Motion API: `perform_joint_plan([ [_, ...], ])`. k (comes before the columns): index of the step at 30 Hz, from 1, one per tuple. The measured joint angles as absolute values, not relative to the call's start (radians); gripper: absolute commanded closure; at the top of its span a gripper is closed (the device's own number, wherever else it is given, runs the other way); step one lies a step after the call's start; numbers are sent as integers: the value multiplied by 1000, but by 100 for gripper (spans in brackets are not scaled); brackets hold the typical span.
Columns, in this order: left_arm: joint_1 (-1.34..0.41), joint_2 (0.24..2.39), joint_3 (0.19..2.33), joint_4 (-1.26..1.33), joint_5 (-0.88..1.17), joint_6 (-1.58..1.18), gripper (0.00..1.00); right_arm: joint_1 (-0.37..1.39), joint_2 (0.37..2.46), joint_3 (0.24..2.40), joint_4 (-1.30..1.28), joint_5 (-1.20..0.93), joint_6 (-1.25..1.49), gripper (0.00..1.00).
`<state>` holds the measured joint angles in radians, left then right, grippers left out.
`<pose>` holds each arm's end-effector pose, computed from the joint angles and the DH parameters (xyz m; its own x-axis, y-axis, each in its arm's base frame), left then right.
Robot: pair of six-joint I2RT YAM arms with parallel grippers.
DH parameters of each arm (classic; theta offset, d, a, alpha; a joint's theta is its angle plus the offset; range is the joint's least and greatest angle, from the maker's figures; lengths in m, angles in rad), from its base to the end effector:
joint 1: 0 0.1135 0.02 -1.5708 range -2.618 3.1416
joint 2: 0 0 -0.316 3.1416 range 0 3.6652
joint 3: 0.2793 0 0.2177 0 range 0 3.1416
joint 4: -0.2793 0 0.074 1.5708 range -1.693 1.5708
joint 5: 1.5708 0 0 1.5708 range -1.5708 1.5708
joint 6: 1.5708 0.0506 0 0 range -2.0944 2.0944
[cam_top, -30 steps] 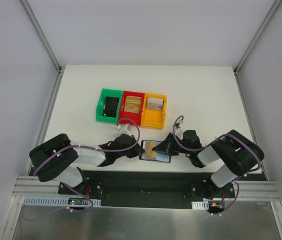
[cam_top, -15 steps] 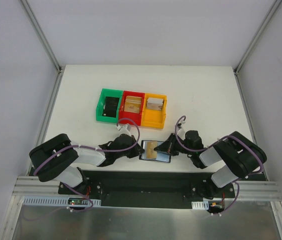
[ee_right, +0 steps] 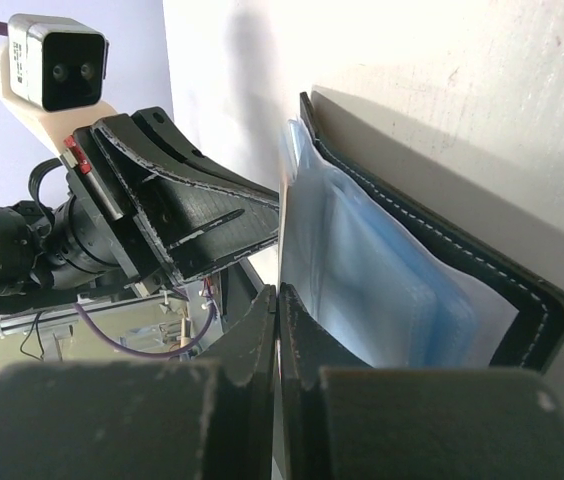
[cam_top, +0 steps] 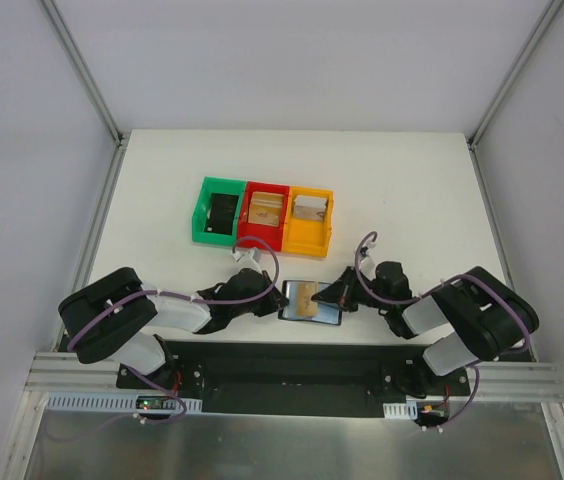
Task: Take the credit cards out of the card holder
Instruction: Remove the credit card from the card holder.
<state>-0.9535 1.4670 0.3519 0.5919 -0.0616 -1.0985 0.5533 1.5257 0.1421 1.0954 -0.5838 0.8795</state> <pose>0.1421 -0.1948 0.2041 -0.8289 -0.3678 -0.4215 0.0987 0.6454 -0.7574 0.1683 0.1368 0.2017 -0.8384 0.2377 -0.4905 -0.3799 0.3906 0.8385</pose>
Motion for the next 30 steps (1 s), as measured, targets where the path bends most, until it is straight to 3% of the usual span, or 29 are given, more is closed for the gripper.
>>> perform_joint_plan([
  [18,-953,1465,347,596,-62,-1109,100,500,1296,108,899,-603,798,99],
  [26,-953,1426,341,572,-61,-1102,69,490,1093,144,600,-585,673,99],
  [30,-954,1404,341,559,-62,-1095,59,488,1039,179,493,-572,619,100],
])
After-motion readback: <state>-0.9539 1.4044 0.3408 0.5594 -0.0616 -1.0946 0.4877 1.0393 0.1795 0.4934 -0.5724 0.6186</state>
